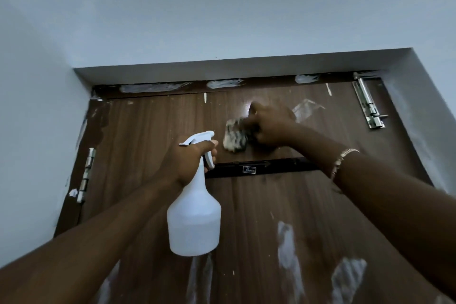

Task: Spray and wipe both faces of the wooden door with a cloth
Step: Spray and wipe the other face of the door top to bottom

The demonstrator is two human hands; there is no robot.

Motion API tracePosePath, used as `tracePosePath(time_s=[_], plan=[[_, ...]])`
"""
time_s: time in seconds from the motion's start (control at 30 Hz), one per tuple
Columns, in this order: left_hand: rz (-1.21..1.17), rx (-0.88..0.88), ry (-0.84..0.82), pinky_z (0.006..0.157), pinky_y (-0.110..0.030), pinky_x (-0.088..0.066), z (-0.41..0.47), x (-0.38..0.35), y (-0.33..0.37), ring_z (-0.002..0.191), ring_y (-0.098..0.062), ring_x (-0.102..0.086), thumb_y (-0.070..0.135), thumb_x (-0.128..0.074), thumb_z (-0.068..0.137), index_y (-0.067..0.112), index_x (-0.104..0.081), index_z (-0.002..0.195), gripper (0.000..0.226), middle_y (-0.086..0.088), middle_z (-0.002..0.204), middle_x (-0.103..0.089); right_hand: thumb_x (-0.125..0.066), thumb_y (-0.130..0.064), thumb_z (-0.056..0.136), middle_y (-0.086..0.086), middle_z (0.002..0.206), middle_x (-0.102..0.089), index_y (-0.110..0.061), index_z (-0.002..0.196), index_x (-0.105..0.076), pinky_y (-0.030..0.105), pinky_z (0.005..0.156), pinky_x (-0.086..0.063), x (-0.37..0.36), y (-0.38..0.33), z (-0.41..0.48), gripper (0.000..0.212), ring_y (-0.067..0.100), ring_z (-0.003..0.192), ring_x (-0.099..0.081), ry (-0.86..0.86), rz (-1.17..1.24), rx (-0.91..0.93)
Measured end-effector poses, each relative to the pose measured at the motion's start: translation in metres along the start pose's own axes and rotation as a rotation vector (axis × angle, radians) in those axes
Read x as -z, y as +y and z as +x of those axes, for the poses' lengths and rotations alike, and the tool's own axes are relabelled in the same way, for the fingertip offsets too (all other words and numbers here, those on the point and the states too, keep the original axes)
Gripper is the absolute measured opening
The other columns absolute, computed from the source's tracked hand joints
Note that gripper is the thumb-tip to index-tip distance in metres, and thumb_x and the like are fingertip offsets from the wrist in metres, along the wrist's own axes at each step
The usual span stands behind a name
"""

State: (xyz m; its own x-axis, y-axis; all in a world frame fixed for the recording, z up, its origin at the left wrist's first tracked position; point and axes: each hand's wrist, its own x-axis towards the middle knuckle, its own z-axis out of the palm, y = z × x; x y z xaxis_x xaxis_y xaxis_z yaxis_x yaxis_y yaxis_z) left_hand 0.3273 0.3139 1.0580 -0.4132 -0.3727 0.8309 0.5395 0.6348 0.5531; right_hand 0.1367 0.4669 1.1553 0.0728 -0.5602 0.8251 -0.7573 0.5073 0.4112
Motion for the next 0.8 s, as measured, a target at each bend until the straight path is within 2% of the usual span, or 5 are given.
tracePosePath(time_s=[0.1,0.3,0.53,0.67,0.8], plan=[[0.024,-0.01,-0.007,0.07,-0.035,-0.055,-0.002,-0.006,-0.003,0.076,-0.021,-0.072,0.022,-0.068,0.098,0.012,-0.076,0.084,0.019,-0.004,0.078,-0.076,-0.068,-0.013,0.086,-0.001,0.112,-0.04,-0.047,0.125,-0.065,0.037,0.09,-0.048,0.004,0.048,-0.054,0.052,0.021,0.104,-0.049,-0.156,0.14,0.103],[-0.006,-0.012,-0.028,0.069,-0.033,-0.055,-0.001,-0.03,0.001,0.077,-0.019,-0.071,0.02,-0.067,0.098,0.018,-0.075,0.088,0.014,-0.004,0.079,-0.075,-0.069,-0.02,0.082,0.011,0.116,-0.054,-0.038,0.131,-0.063,0.035,0.095,-0.051,0.027,0.114,-0.033,0.053,0.033,0.107,-0.057,0.275,0.056,-0.369],[-0.078,-0.076,-0.06,0.061,-0.029,-0.054,-0.003,-0.07,0.011,0.072,-0.016,-0.071,0.015,-0.065,0.098,0.017,-0.076,0.092,0.012,-0.003,0.075,-0.074,-0.065,-0.01,0.088,-0.001,0.122,-0.038,-0.042,0.129,-0.065,0.029,0.096,-0.041,0.008,0.086,-0.074,0.052,0.017,0.111,-0.043,-0.096,0.13,0.074],[-0.061,-0.084,-0.101,0.068,-0.034,-0.056,-0.007,-0.095,0.01,0.076,-0.02,-0.071,0.014,-0.066,0.099,0.012,-0.077,0.083,0.019,-0.009,0.079,-0.074,-0.072,-0.022,0.085,0.002,0.114,-0.039,-0.05,0.135,-0.053,0.043,0.097,-0.046,0.016,0.162,-0.127,0.06,0.031,0.108,-0.048,0.151,0.052,-0.253],[0.028,-0.105,-0.098,0.076,-0.032,-0.053,-0.003,-0.118,0.018,0.068,-0.013,-0.067,0.02,-0.065,0.094,0.002,-0.071,0.069,0.031,-0.017,0.071,-0.071,-0.059,-0.027,0.092,0.019,0.136,-0.048,-0.028,0.144,-0.049,0.041,0.087,-0.048,0.034,0.16,-0.096,0.053,0.043,0.128,-0.042,0.324,-0.039,-0.555]])
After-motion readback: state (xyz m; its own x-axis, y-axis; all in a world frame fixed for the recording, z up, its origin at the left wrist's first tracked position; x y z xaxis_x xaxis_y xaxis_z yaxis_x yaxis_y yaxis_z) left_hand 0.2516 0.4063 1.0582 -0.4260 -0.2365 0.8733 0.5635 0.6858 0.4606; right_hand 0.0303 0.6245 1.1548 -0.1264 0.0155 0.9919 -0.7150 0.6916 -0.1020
